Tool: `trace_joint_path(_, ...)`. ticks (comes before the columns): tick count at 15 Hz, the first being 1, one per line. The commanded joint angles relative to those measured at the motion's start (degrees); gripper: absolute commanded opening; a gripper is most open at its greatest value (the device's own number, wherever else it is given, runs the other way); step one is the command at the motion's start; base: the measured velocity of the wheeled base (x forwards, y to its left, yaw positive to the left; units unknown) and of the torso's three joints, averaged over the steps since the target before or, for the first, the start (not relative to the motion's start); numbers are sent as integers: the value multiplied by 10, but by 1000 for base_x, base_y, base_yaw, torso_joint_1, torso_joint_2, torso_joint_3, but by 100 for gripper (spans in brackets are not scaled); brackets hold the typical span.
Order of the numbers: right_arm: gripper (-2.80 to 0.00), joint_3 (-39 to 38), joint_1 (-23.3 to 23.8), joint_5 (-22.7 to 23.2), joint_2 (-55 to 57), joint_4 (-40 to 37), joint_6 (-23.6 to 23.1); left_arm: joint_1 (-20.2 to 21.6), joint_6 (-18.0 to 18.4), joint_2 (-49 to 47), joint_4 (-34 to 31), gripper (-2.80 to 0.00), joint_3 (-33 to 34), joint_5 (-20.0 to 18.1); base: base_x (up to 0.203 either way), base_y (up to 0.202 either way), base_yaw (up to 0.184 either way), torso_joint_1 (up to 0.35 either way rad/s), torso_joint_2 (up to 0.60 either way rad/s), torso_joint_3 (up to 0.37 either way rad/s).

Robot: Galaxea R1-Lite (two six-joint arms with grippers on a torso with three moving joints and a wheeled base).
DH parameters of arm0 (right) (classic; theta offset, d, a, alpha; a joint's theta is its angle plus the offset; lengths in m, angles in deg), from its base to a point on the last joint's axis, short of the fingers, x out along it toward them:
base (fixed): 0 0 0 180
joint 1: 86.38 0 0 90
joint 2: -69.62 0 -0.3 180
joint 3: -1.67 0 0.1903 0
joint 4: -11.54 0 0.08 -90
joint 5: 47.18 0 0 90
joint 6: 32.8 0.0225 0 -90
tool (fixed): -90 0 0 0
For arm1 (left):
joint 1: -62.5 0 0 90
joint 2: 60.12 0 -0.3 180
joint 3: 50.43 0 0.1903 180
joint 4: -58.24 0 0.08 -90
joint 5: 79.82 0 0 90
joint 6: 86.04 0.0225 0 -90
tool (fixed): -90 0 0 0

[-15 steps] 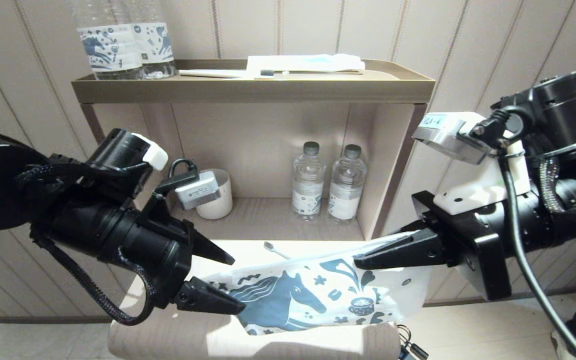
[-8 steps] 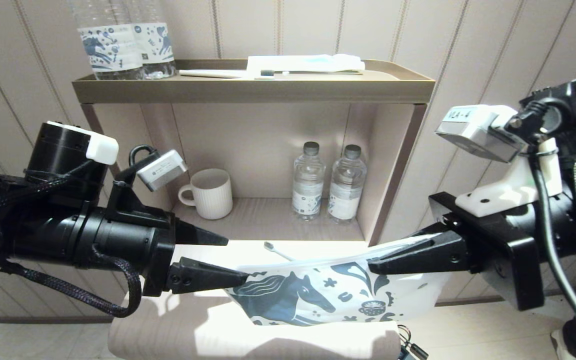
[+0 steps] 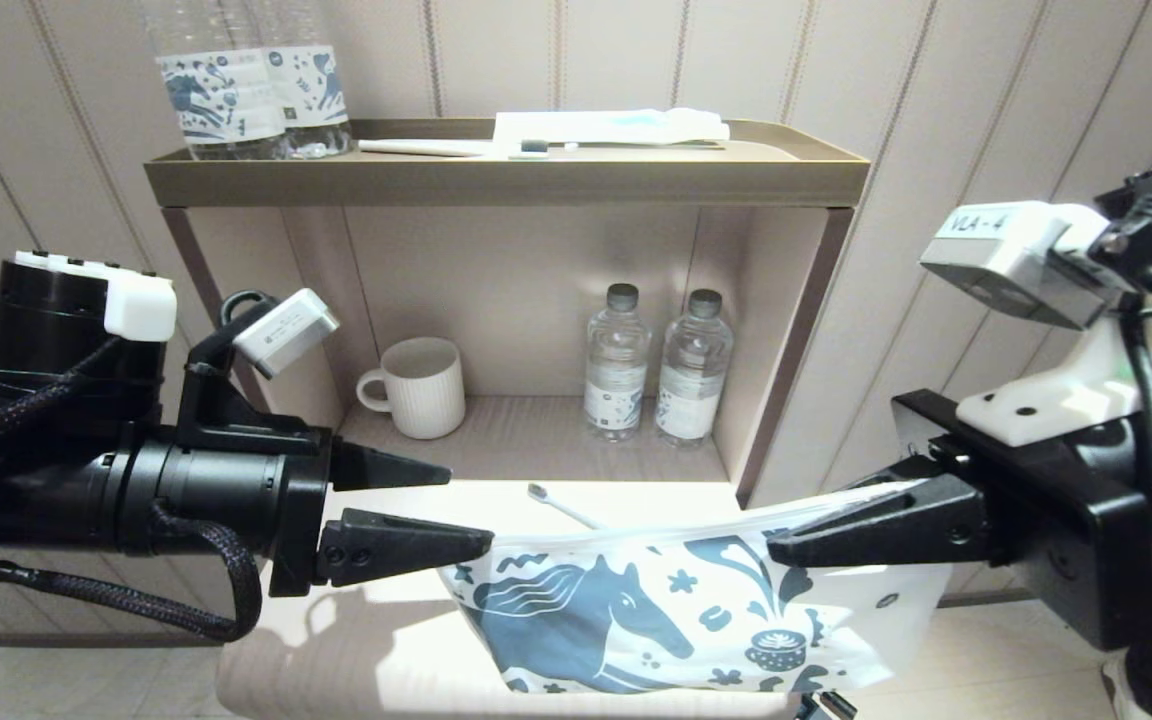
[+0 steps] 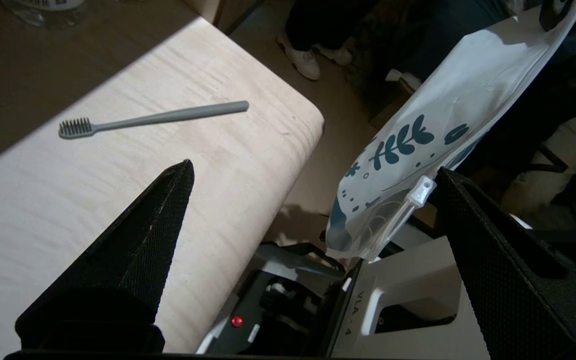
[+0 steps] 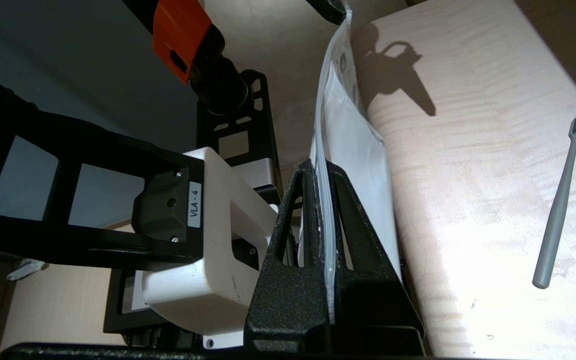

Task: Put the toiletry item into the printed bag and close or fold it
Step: Hand it to the other hand

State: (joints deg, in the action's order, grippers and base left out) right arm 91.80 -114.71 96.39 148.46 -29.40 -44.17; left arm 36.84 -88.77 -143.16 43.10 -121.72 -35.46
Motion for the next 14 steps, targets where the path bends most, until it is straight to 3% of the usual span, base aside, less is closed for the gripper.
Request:
trace_joint_path(1,-280,0,4,4,-19,0,13,0,-2,-3,17,0,-9,-3,0,0,0,0,0,0)
trace_joint_path(7,-280,-21,2,27,-12,112,116,0,-18,-42,61,0,-23,-25,0,0,0,0,0,0)
trace_joint_path(12,-280,-50,3,28,-8,168,142,0,-18,-49,114,0,-5,-30,0,0,0,0,0,0)
trace_joint_path(14,-280,-47,2,28,-1,176,146,0,-18,-42,113,0,-3,-60,0,0,0,0,0,0)
